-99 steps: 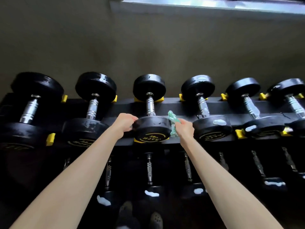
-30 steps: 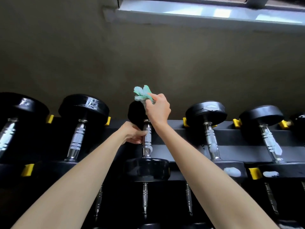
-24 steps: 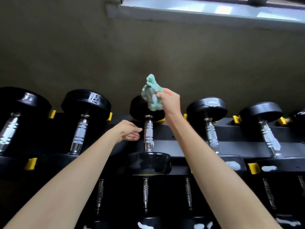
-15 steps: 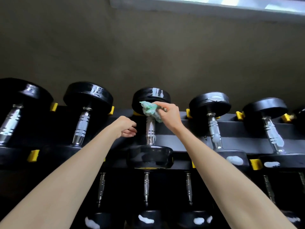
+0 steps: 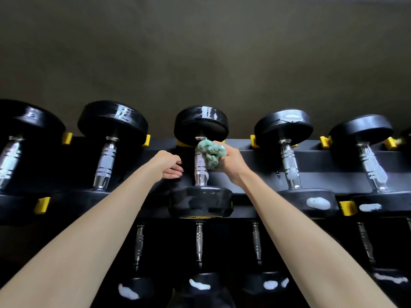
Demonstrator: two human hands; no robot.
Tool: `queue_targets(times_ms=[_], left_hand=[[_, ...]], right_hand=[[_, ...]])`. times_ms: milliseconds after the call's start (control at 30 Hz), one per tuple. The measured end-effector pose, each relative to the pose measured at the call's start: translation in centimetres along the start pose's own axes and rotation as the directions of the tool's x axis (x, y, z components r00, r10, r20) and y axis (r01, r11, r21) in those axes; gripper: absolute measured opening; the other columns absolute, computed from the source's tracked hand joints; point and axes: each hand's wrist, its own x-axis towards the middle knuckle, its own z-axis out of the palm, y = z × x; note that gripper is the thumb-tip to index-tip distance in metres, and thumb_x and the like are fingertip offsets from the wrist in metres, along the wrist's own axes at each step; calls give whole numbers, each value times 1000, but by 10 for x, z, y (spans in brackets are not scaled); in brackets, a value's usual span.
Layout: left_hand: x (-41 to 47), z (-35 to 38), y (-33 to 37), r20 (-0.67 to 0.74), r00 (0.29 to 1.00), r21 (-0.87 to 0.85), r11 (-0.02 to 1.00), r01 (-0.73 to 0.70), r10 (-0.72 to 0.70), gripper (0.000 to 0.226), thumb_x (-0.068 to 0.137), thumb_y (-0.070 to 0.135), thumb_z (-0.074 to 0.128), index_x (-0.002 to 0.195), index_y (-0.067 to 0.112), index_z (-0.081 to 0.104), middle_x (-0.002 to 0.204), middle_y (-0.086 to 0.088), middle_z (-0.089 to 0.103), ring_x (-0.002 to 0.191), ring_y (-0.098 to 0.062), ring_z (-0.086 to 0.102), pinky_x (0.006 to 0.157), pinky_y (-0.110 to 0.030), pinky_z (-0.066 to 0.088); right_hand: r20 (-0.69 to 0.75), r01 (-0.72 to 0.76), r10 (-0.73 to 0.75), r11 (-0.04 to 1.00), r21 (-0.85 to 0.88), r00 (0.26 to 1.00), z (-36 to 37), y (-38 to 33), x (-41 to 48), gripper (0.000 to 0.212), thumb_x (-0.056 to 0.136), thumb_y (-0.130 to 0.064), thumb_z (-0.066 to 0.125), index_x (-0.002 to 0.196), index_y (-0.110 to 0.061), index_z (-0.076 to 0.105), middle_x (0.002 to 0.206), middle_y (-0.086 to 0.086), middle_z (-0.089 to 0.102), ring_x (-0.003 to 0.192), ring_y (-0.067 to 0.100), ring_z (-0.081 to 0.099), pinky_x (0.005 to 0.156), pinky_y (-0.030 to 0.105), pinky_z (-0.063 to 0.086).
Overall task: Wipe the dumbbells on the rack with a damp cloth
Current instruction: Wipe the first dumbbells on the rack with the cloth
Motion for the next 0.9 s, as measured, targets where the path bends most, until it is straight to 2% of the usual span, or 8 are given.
queue_targets(times_ms=[133, 233, 333, 433, 533, 633, 800, 900], left_hand=[[-1, 5, 0, 14, 1000, -13, 1000, -2, 2, 15, 96, 11, 41, 104, 4, 51, 76, -10, 60, 65, -17, 59, 51, -19, 52], [0, 8, -2, 26, 1000, -30, 1000, 2, -1, 20, 96, 11, 41, 108, 2, 53, 80, -12, 61, 67, -19, 60, 63, -25, 51], [0, 9, -3, 31, 999, -45, 999, 7, -6, 26, 98, 13, 40, 114, -2, 54, 84, -15, 61, 69, -20, 60, 65, -26, 50], [-2, 10, -2, 35, 999, -48, 999, 7, -5, 29, 98, 13, 39, 117, -4, 53, 80, -14, 60, 70, -21, 59, 65, -27, 50], [-7, 13, 1, 53, 999, -44, 999, 9, -7, 30, 98, 13, 38, 118, -4, 53, 82, -14, 60, 71, -22, 59, 68, -29, 50], [-11, 15, 2, 50, 999, -3, 1000, 11, -11, 30, 98, 11, 39, 119, -4, 53, 85, -15, 61, 71, -22, 59, 69, -30, 51], [-17, 11, 3, 13, 1000, 32, 999, -1, 1, 31, 99, 7, 36, 124, -4, 50, 119, -24, 60, 76, -27, 60, 66, -29, 50], [-20, 7, 2, -6, 1000, 22, 1000, -14, 14, 32, 99, 5, 33, 125, -4, 49, 120, -25, 59, 90, -29, 59, 65, -29, 50]], right_hand=[[48, -158, 152, 976, 149, 987, -4, 8, -3, 29, 94, -1, 44, 109, -17, 63, 98, 9, 69, 84, 24, 65, 78, 42, 55], [120, -244, 226, 955, 166, 967, -4, 23, -5, 45, 90, 13, 32, 119, -11, 57, 111, 14, 66, 96, 27, 65, 81, 46, 56], [155, -302, 279, 942, 148, 948, -7, 27, -9, 50, 88, 19, 28, 111, -15, 55, 99, 5, 65, 88, 16, 64, 77, 33, 55], [222, -358, 315, 914, 192, 923, -15, 21, -12, 45, 87, 23, 30, 102, -11, 54, 92, 7, 62, 82, 16, 61, 65, 28, 56], [235, -359, 322, 923, 137, 917, -21, 17, -14, 42, 87, 22, 32, 103, -8, 55, 88, 7, 61, 78, 15, 57, 67, 28, 48], [216, -346, 322, 935, 78, 922, -24, 16, -17, 43, 86, 22, 33, 100, -12, 56, 93, 6, 62, 82, 16, 55, 71, 29, 41], [234, -268, 278, 961, -74, 932, -25, 3, -27, 43, 90, 15, 34, 99, -21, 56, 91, 6, 55, 74, 15, 47, 65, 27, 38], [251, -226, 266, 958, -176, 931, -23, -8, -33, 43, 91, 12, 35, 102, -22, 58, 101, 12, 53, 89, 24, 45, 72, 31, 41]])
